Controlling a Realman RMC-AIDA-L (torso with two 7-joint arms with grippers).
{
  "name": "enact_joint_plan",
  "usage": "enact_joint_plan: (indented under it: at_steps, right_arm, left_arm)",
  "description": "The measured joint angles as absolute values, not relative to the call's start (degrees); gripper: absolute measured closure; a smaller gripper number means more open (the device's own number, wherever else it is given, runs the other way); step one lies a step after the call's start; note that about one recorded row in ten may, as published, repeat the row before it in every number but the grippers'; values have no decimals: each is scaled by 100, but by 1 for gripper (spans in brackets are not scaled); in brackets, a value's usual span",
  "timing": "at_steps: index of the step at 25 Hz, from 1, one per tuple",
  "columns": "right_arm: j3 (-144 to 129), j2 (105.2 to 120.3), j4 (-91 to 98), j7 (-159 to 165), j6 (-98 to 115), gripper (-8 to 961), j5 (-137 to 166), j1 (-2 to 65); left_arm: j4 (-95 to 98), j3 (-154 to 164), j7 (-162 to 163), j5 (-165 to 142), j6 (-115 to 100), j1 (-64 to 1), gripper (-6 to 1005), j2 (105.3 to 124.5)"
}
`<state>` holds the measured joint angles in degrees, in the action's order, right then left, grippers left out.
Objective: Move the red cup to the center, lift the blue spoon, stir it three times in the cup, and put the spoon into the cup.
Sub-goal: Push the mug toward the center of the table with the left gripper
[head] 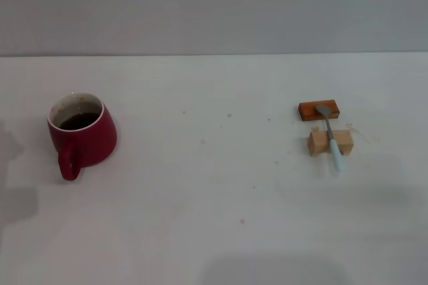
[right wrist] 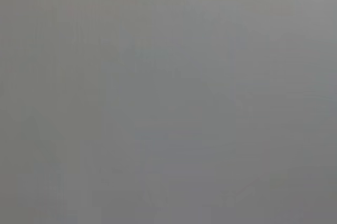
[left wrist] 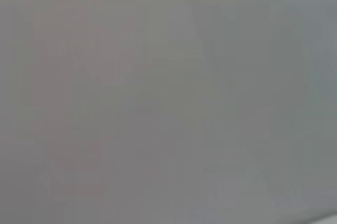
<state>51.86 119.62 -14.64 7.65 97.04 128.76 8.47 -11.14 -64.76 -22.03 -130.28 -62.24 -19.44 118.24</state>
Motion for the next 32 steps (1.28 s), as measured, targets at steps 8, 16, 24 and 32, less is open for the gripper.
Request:
enact_joint_plan:
  at_steps: [8, 16, 24, 32]
  right_arm:
    - [5185, 11961, -1468, 769, 9729, 211, 12876, 842]
    - [5186, 11961, -1476, 765, 9739, 211, 12876, 852]
    - [5186, 11961, -1463, 732, 9739, 211, 12876, 869]
    - [5186, 11954, -1442, 726, 9739, 211, 12876, 879]
  left_arm:
    - [-1087, -6406, -2799, -13098, -5923, -2073, 1001, 11818]
    - [-633, -5896, -2889, -13106, -5853, -2358, 1001, 11804]
    - [-522, -5553, -3214, -13107, -5529, -2540, 1001, 11775]
    - [-382, -5054, -3217, -13104, -5508, -2644, 1001, 11769]
